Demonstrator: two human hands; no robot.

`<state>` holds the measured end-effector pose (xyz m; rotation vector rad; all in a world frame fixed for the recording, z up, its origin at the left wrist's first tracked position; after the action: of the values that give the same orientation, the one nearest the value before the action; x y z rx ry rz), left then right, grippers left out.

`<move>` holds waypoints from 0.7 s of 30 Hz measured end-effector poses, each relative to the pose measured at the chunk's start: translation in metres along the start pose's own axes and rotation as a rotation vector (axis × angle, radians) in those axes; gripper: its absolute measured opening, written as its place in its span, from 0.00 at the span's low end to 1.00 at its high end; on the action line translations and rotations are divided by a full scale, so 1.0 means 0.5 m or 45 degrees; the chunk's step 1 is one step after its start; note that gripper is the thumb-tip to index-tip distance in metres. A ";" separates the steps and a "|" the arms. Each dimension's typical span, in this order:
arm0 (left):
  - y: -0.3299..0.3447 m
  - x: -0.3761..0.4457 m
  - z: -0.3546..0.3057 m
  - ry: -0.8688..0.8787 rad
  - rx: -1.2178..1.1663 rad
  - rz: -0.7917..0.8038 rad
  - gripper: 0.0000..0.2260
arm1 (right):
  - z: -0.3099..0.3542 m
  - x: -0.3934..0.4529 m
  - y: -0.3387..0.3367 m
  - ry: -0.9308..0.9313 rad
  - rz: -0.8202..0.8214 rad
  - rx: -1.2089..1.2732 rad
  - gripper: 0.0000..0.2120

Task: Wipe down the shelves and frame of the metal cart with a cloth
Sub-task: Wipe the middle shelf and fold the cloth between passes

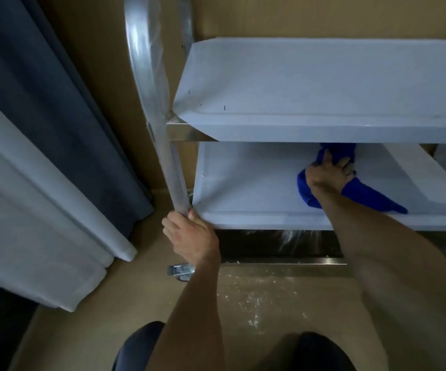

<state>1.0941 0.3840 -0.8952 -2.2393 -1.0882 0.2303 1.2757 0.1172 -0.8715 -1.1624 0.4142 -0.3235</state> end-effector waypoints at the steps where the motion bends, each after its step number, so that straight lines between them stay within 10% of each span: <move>1: -0.001 0.003 0.003 -0.004 0.008 0.007 0.12 | 0.058 -0.025 0.015 -0.071 0.025 -0.029 0.27; 9: -0.038 0.020 0.022 0.004 0.079 0.171 0.10 | 0.417 -0.394 0.147 -1.393 0.532 -0.257 0.14; 15: -0.034 -0.009 -0.004 -0.009 0.120 0.291 0.09 | 0.361 -0.392 0.124 -1.255 0.517 0.066 0.11; 21: -0.018 -0.041 -0.030 -0.010 0.093 0.314 0.11 | 0.195 -0.274 0.070 -0.885 -0.050 0.273 0.18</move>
<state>1.0812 0.3656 -0.8800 -2.3053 -0.7920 0.3758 1.2025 0.2711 -0.8511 -0.9988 -0.2481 0.0156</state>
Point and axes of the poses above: each hand's wrist, its own x-axis towards the middle knuckle, its own y-axis out of the palm, z = x × y, the point moved 1 cm from there along x, towards the middle knuckle, and after that the axes turned 11 degrees about z, right-handed, at the moved point
